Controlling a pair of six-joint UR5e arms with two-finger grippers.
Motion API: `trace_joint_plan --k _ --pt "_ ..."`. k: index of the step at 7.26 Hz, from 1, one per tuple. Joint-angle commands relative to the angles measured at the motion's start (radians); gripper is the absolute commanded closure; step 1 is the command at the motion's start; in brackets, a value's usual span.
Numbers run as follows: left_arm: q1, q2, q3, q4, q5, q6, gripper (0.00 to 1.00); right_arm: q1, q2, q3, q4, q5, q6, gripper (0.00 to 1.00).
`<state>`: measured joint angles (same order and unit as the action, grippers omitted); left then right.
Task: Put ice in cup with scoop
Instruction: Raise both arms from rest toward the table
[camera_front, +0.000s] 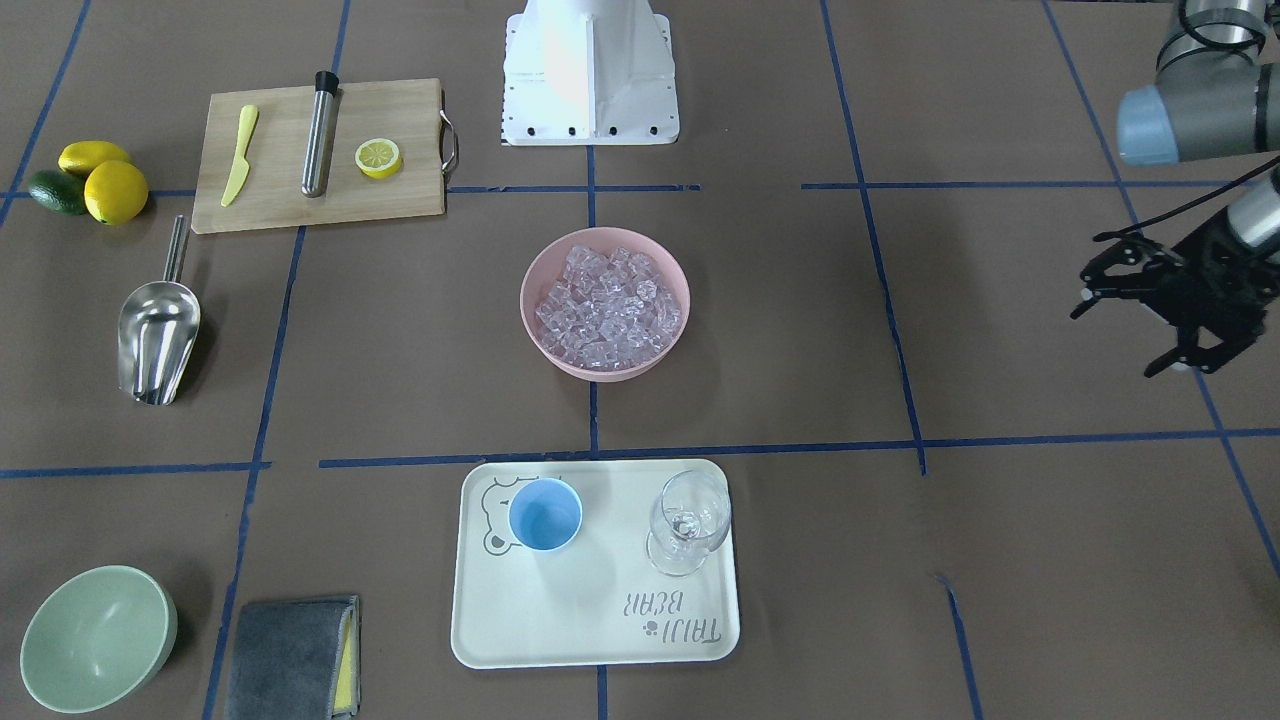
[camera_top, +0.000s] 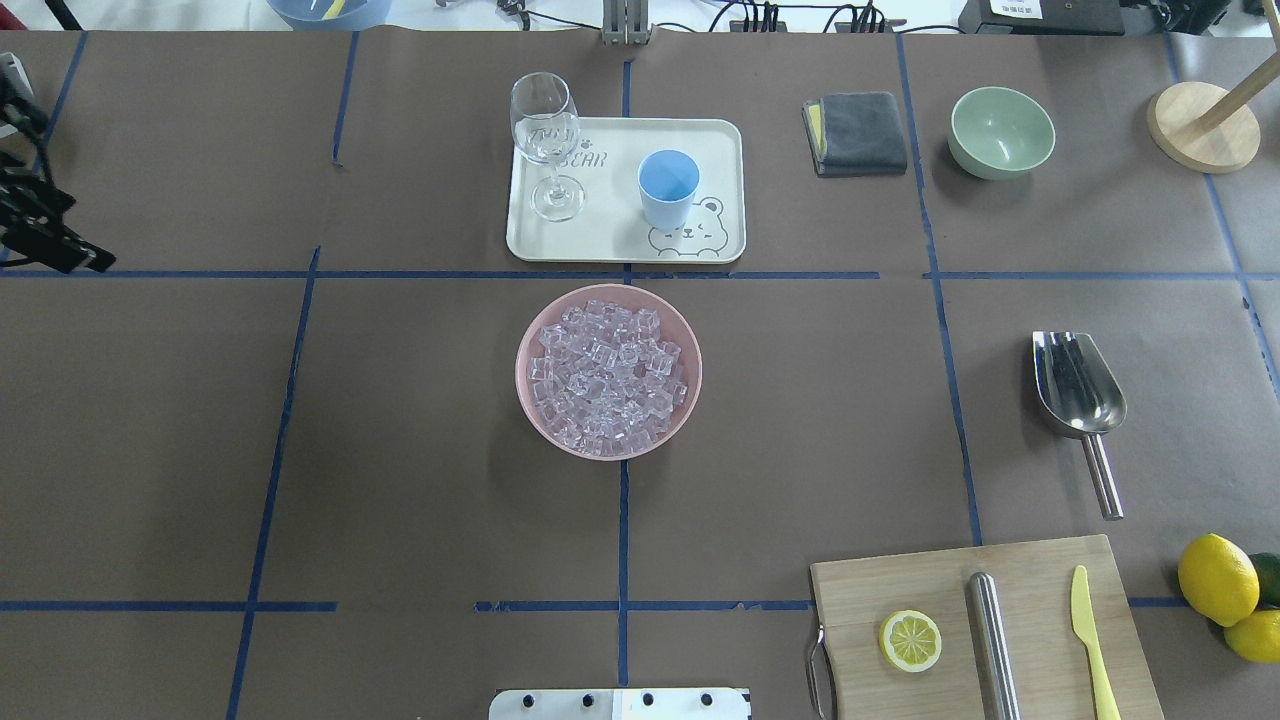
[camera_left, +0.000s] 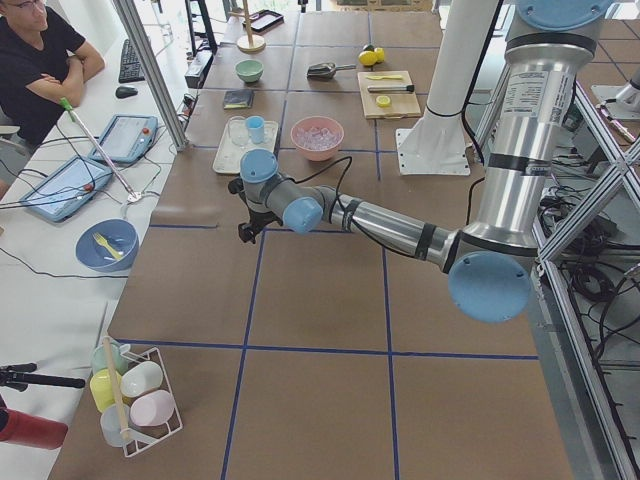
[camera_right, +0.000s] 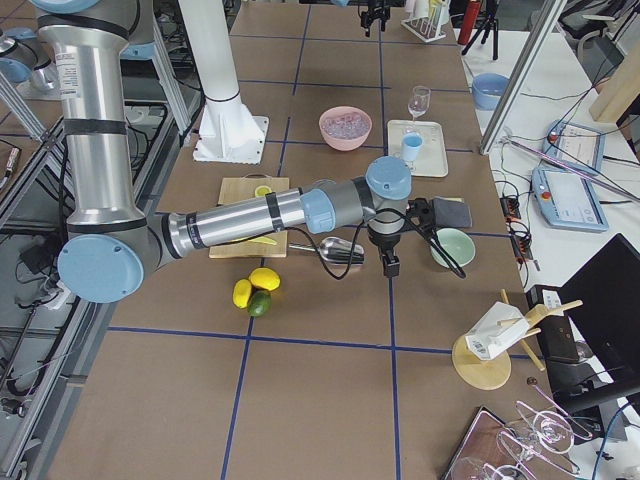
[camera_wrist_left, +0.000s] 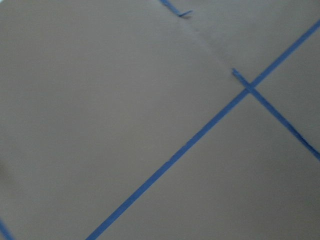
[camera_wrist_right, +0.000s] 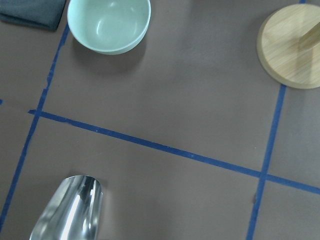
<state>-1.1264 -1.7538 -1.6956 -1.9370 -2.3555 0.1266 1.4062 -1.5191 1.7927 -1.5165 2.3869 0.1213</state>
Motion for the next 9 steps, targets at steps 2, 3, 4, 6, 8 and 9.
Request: trace_joint_plan --k 2,3,4,6,8,9 --pt "0.21 -0.122 0.017 -0.251 0.053 -0.022 0.0 -0.084 -0.047 0.019 0.004 -0.002 0.107 0.0" --pt "0.282 -0.156 0.054 -0.345 0.137 -0.024 0.0 -0.087 -0.068 0.027 0.022 -0.002 0.163 0.0" --pt "0.356 -0.186 0.11 -0.412 0.168 -0.028 0.0 -0.116 -0.073 0.034 0.074 -0.006 0.323 0.0" --pt "0.387 -0.214 0.139 -0.424 0.168 -0.028 0.0 -0.255 -0.166 0.042 0.351 -0.114 0.628 0.0" --pt "0.387 -0.216 0.139 -0.5 0.168 -0.025 0.0 -0.39 -0.205 0.077 0.395 -0.14 0.769 0.0" --pt "0.389 -0.214 0.142 -0.549 0.17 -0.018 0.0 -0.438 -0.219 0.097 0.395 -0.155 0.82 0.0"
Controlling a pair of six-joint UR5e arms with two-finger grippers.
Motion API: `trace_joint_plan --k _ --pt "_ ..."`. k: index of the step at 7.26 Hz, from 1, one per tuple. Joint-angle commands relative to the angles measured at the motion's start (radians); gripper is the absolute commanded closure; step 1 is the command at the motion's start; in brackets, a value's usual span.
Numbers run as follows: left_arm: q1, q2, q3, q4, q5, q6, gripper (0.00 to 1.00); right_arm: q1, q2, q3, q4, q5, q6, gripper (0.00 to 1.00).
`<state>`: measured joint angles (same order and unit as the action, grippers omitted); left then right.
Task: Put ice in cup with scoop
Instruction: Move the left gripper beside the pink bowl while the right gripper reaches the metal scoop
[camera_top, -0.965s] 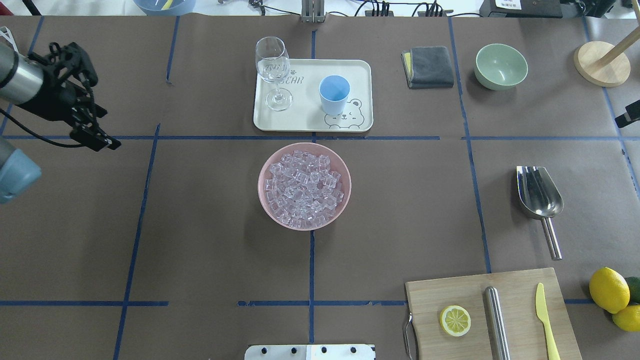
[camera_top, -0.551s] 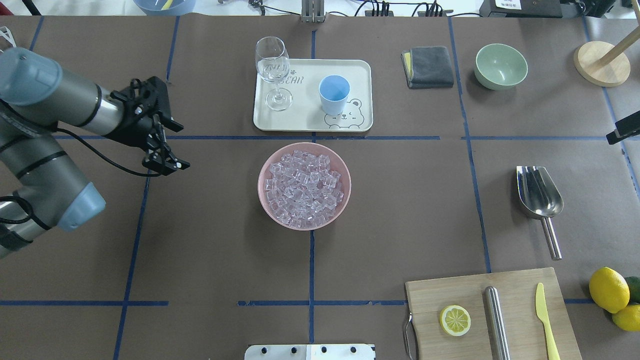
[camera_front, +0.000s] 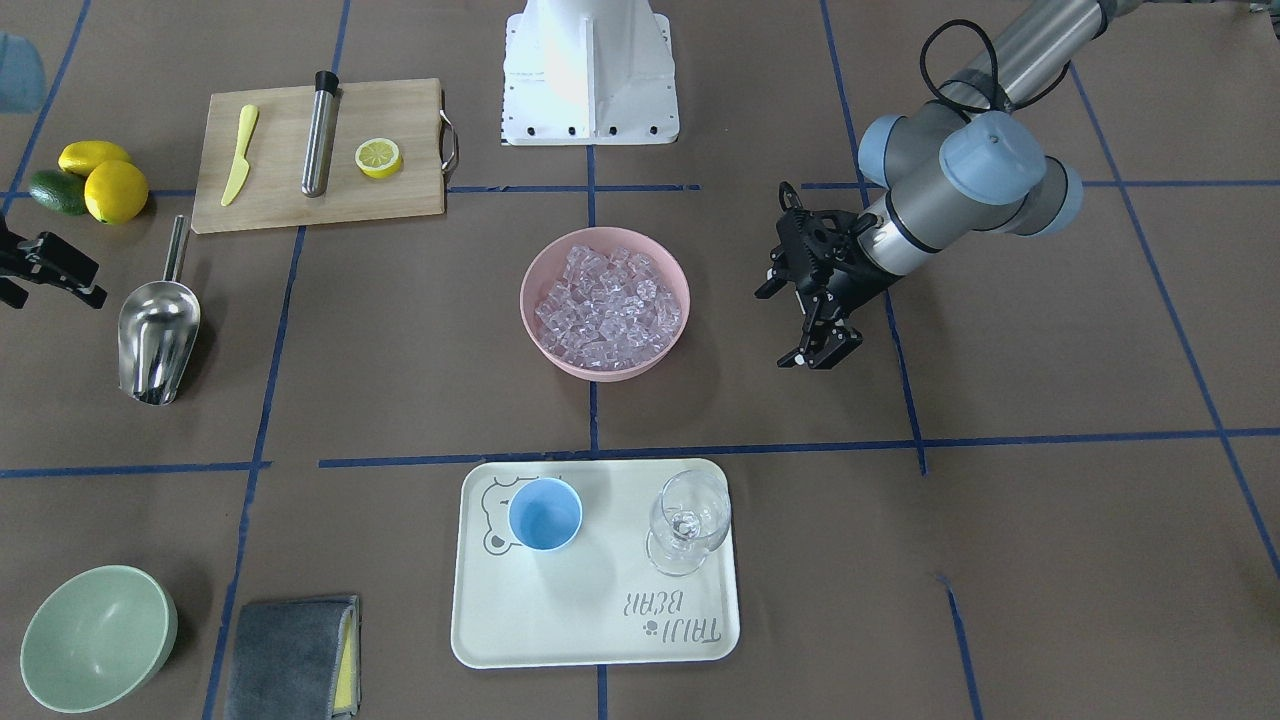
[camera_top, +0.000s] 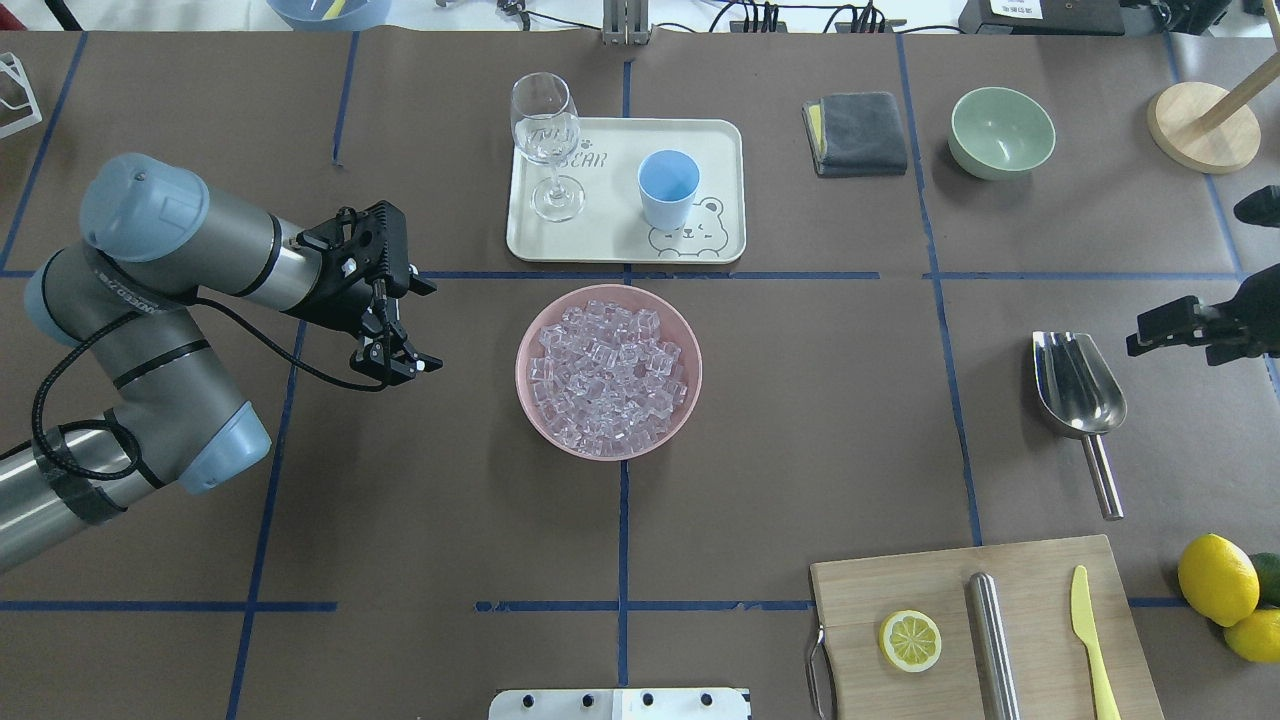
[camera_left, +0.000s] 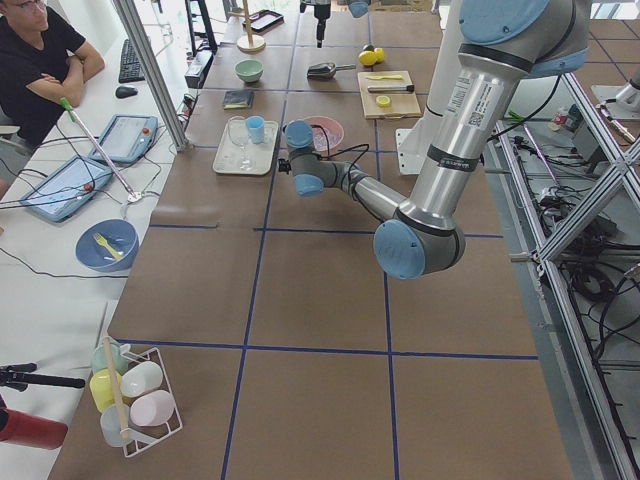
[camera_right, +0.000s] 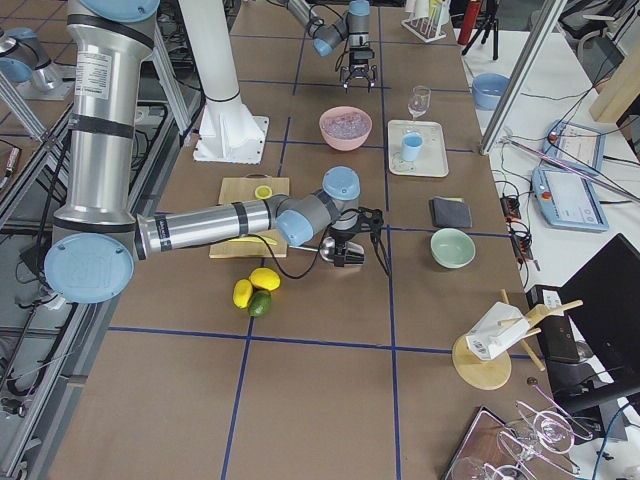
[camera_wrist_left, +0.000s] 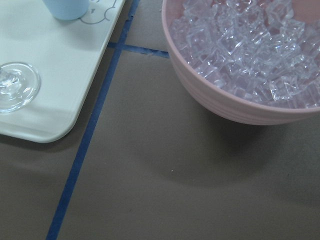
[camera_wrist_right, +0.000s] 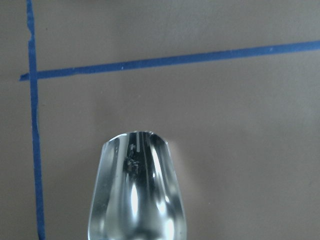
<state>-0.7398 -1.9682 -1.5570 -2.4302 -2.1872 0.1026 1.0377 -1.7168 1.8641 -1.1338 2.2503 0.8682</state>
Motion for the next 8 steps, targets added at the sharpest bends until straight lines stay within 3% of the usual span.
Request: trace_joint_plan --k 1,3,4,5,8 --pt "0.019 -0.004 0.021 -0.081 0.001 0.023 0.0 -0.091 -0.041 0.046 0.012 -0.021 0.083 0.0" --pt "0.036 -0.024 0.052 -0.081 0.001 0.026 0.0 -0.134 -0.059 0.058 0.012 -0.034 0.106 0.0" --pt "0.036 -0.023 0.055 -0.081 0.001 0.028 0.0 -0.219 -0.073 0.078 0.012 -0.123 0.161 0.0" --pt "0.036 -0.024 0.058 -0.081 0.001 0.028 0.0 -0.258 -0.075 0.069 0.014 -0.156 0.17 0.0" --pt "0.036 -0.023 0.06 -0.075 0.001 0.029 0.0 -0.291 -0.072 0.04 0.023 -0.155 0.163 0.0"
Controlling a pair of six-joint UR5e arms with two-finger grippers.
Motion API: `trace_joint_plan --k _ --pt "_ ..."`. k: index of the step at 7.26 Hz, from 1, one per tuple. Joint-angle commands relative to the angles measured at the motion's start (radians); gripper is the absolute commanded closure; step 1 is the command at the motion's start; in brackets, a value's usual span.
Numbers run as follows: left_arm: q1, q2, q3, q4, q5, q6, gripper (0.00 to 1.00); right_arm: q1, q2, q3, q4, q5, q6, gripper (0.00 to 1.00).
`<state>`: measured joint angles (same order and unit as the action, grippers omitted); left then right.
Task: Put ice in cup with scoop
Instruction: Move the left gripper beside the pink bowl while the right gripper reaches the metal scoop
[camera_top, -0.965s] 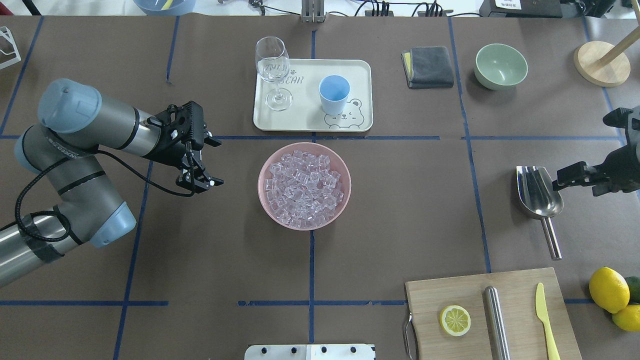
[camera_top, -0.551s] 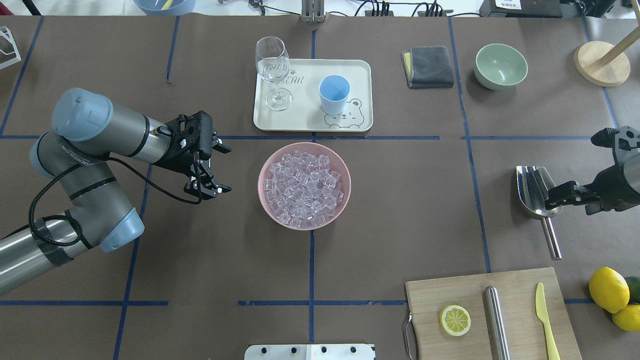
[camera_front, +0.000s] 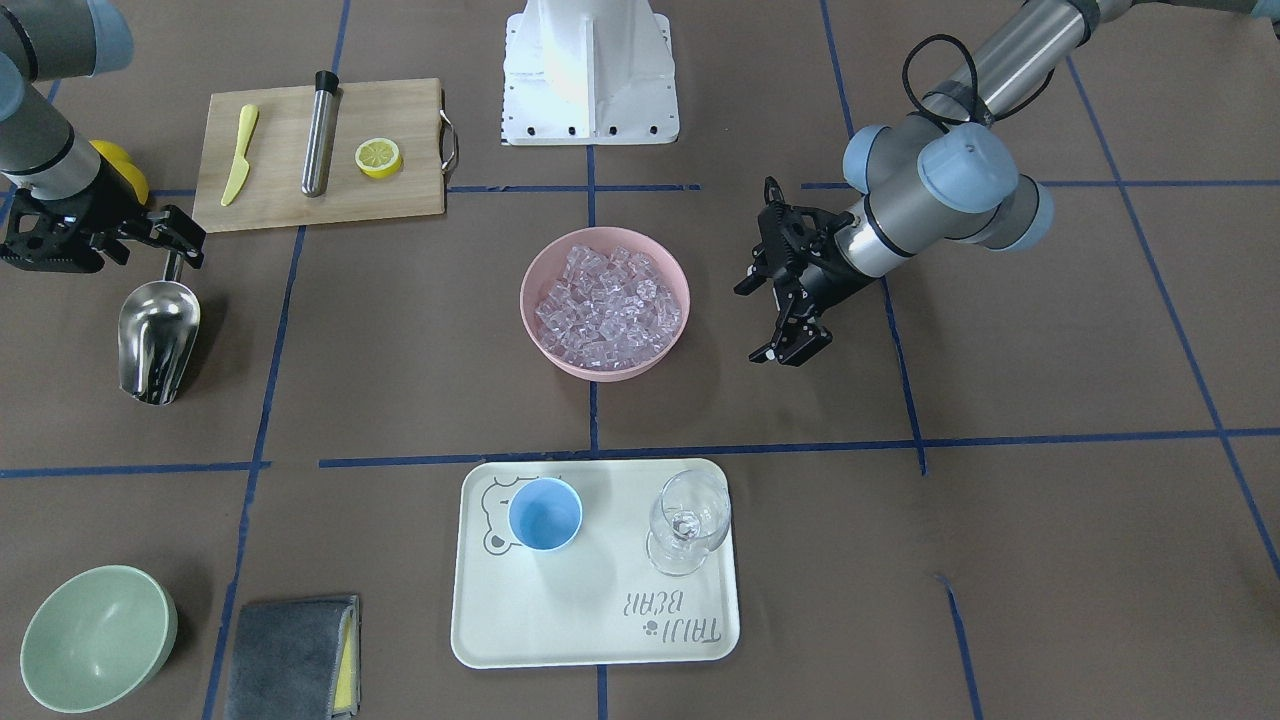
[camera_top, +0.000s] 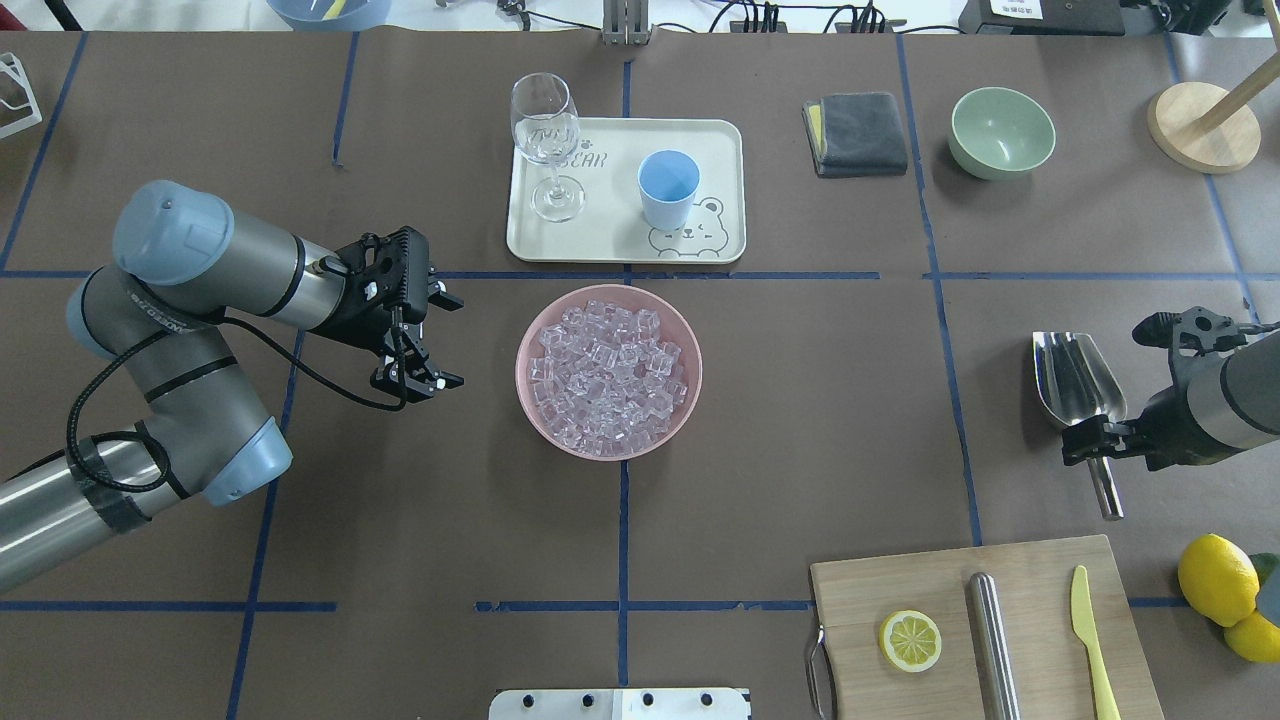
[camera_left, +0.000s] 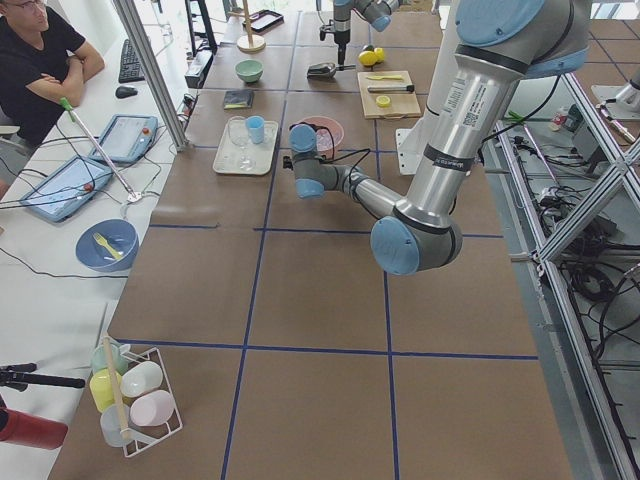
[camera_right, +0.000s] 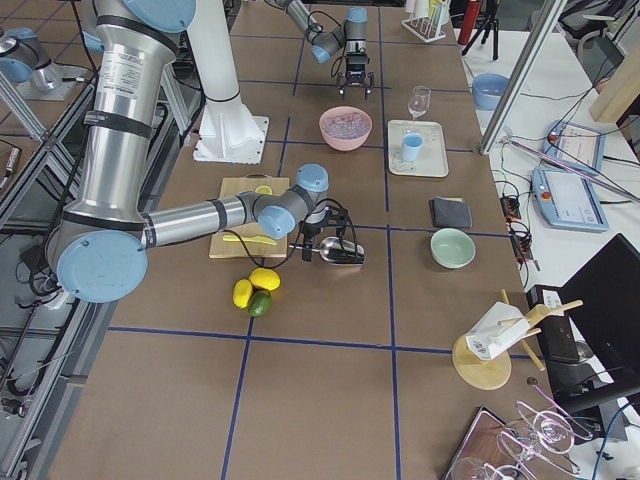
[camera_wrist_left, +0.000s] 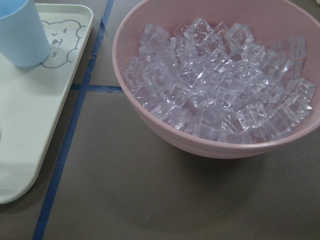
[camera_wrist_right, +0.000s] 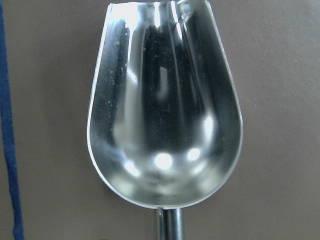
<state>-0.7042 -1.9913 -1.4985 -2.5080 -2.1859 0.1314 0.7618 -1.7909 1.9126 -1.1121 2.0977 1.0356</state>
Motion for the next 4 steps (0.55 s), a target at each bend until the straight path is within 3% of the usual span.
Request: trace_joint_plan --k 1,3,4 --pt "0.0 0.0 0.001 0.005 0.0 0.001 0.0 -0.021 0.005 -0.02 0.002 -0.002 -0.008 0.01" --pt "0.0 0.0 0.003 0.003 0.0 0.001 0.0 -0.036 0.005 -0.027 0.002 0.002 -0.009 0.12" --pt "0.0 0.0 0.003 0.005 0.0 0.001 0.0 -0.036 0.005 -0.026 0.0 0.007 -0.009 0.28"
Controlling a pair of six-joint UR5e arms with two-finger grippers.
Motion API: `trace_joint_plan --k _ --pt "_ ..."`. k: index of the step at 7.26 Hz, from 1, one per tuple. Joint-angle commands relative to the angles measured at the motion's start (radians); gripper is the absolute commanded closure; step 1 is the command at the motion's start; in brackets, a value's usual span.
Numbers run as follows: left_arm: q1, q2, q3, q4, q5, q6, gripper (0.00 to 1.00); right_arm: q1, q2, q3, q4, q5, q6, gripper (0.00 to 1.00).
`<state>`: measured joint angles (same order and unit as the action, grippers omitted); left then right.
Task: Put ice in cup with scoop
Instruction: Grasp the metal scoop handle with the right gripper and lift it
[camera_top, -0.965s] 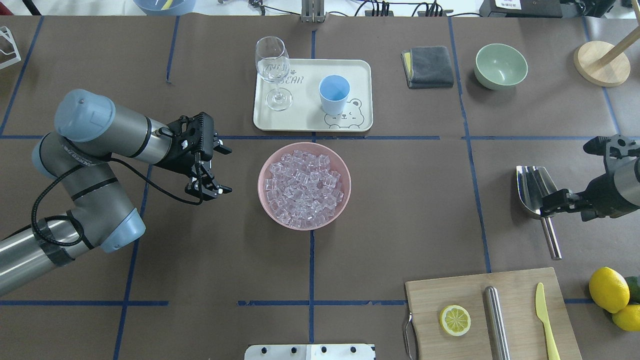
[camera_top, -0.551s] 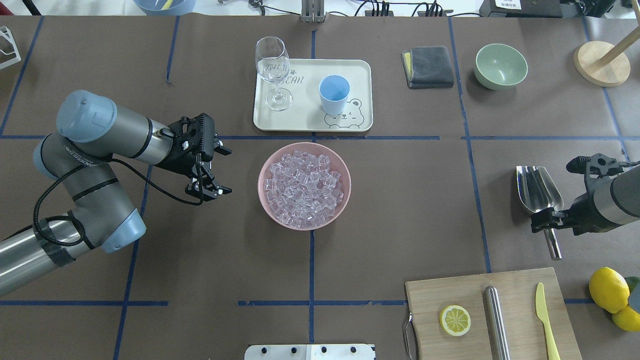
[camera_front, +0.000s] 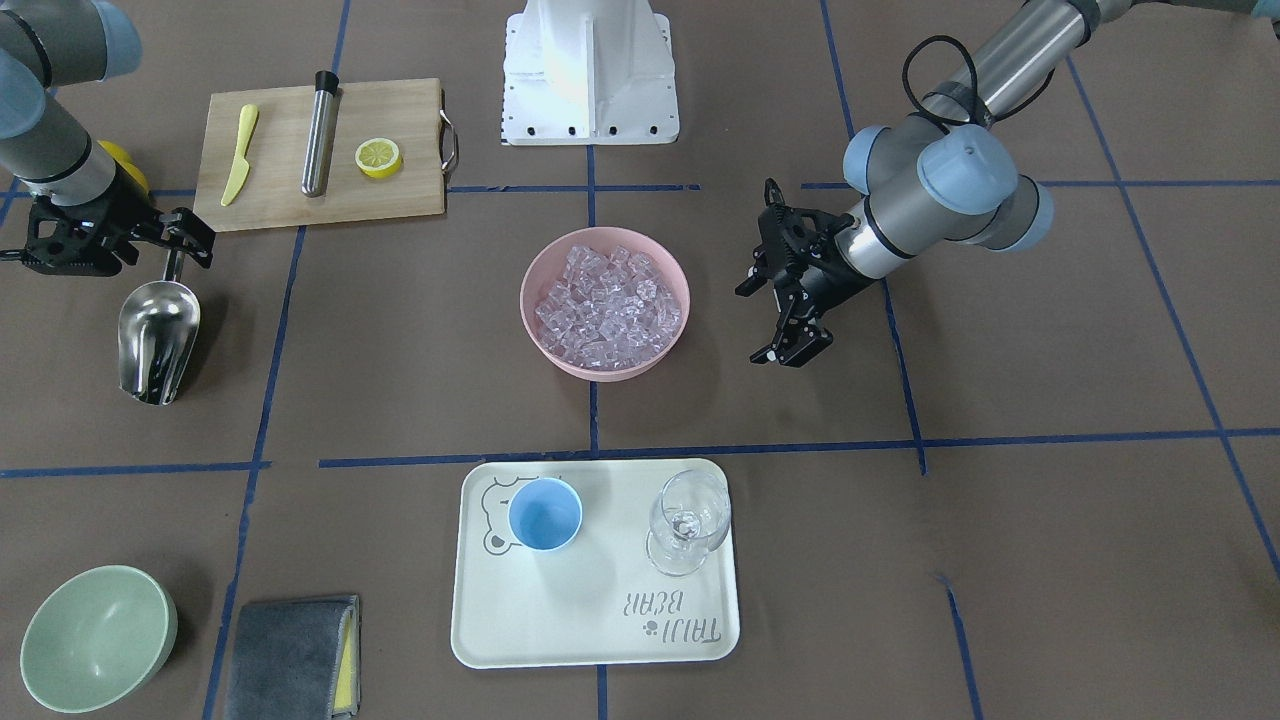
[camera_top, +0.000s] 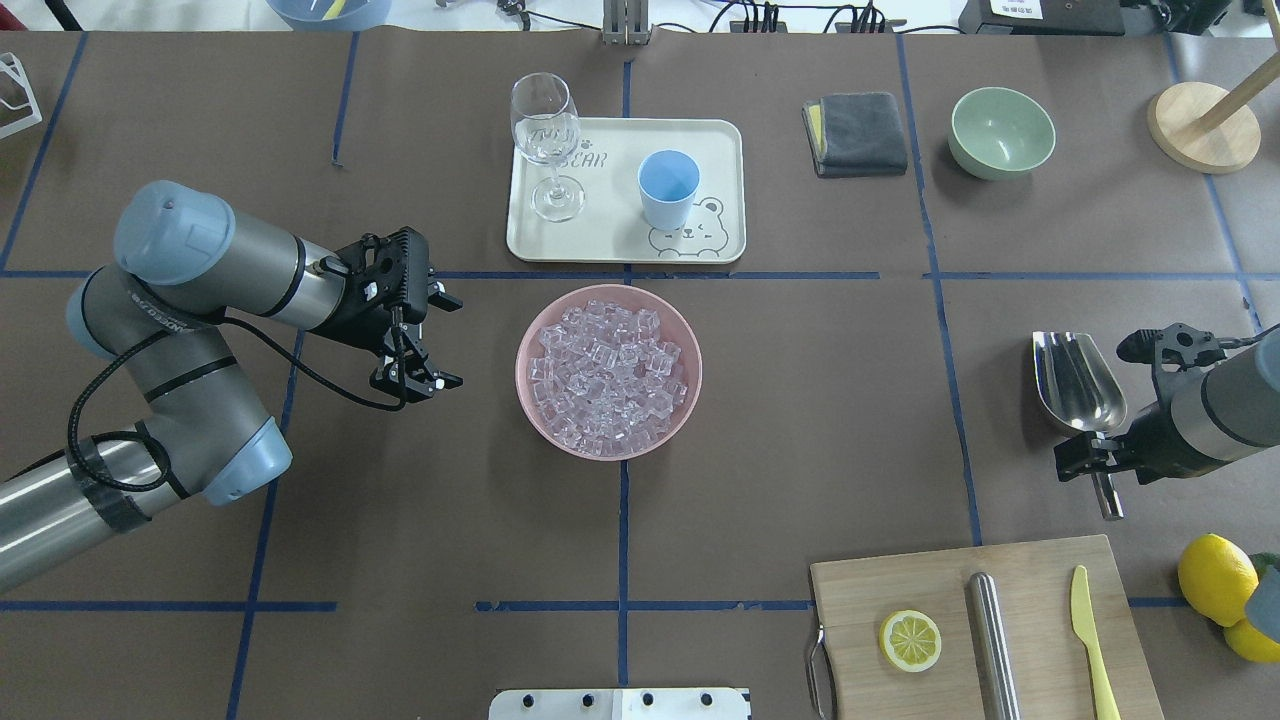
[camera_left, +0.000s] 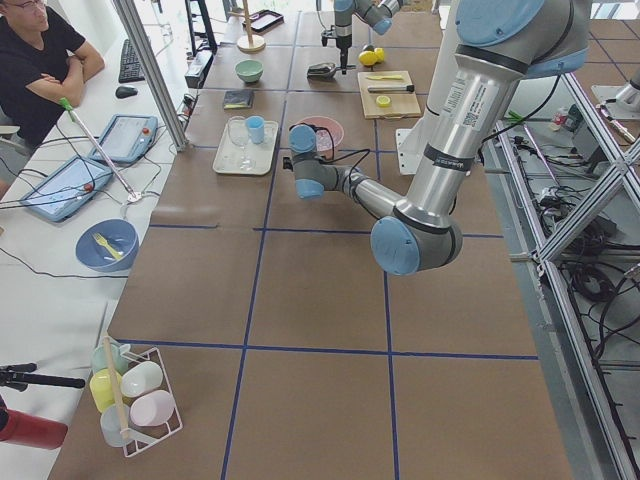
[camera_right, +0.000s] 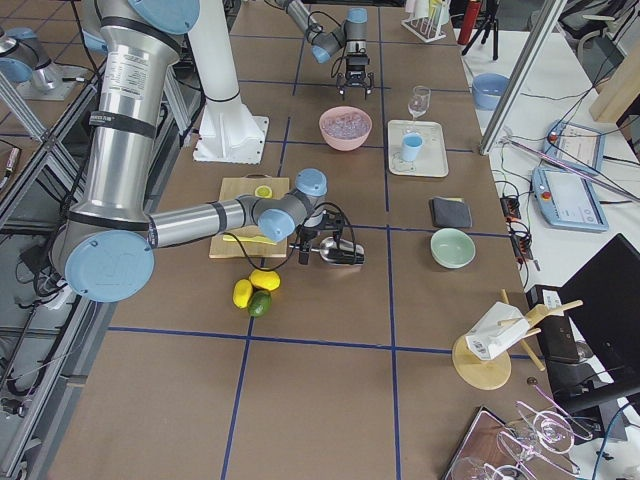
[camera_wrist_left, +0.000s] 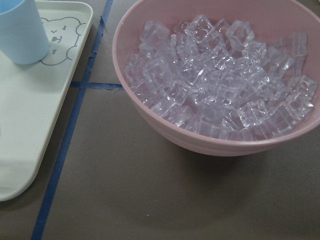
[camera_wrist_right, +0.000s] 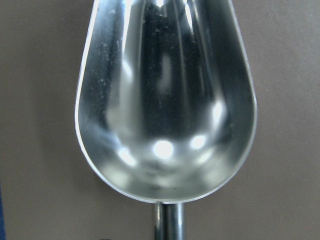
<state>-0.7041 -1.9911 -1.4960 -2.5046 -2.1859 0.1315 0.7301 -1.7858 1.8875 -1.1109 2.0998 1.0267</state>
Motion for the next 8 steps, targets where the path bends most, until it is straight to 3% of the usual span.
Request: trace_joint_plan --k 1,2,5,7,8 --pt "0.0 0.0 0.0 0.001 0.0 0.0 0.0 -0.004 0.0 -0.002 -0.001 0.005 0.0 0.62" --pt "0.0 0.0 0.0 0.003 0.0 0.0 0.0 -0.004 -0.001 -0.002 -0.009 0.008 0.001 0.99" --pt "0.0 -0.002 0.0 0.007 0.0 0.0 0.0 -0.003 0.008 0.015 0.0 0.011 0.009 1.0" --pt "0.0 0.0 0.0 0.009 0.0 -0.001 0.0 0.107 0.009 0.149 -0.006 0.0 -0.011 1.0" --pt "0.0 -0.002 0.0 0.007 0.0 -0.001 0.0 0.156 0.009 0.203 -0.009 -0.006 -0.177 1.0"
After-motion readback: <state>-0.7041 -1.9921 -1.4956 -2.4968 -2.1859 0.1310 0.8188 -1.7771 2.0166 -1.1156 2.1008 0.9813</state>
